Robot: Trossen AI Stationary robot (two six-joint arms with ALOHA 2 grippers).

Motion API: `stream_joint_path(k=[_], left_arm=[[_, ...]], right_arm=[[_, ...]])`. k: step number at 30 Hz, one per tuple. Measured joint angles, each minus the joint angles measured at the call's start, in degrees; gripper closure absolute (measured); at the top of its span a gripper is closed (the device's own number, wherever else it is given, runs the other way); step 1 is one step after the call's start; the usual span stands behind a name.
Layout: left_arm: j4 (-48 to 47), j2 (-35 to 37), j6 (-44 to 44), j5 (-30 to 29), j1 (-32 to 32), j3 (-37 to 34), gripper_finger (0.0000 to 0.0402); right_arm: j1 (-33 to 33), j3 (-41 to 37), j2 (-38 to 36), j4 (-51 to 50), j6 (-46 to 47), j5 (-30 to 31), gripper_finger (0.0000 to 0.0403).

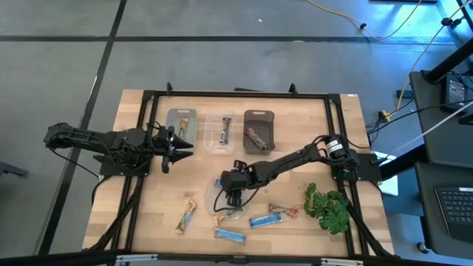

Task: Pick and place Granola Bars by type
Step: Put the red granola bar into the black bin

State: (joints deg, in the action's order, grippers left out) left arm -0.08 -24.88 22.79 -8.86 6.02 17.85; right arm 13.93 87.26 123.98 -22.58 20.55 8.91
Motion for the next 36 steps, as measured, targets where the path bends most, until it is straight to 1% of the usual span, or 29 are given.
stream_joint_path(k=[10,23,29,31,36], left_arm=[[0.0,0.0,0.0,0.0,0.0,0.0,0.0249],[0.0,0.0,0.2,-0.01,0.0,0.0,0.0248],[0.0,0.0,0.22,-0.02,0.0,0.0,0.0245],[0.0,0.0,0.22,-0.02,0.0,0.0,0.0245],[0.01,0.0,0.23,-0.01,0.0,0.0,0.0245]], right_arm=[[-0.02,-0.02,0.0,-0.07,0.09,-1.06,0.0264],[-0.02,-0.04,-0.11,-0.01,0.16,-1.03,0.034],[-0.02,-0.04,-0.26,0.08,0.2,-1.14,0.0346],[-0.04,-0.1,-0.89,-0.28,0.42,-2.27,0.0347],[-0.88,-0.11,-5.1,-0.71,4.35,-3.06,0.0348]])
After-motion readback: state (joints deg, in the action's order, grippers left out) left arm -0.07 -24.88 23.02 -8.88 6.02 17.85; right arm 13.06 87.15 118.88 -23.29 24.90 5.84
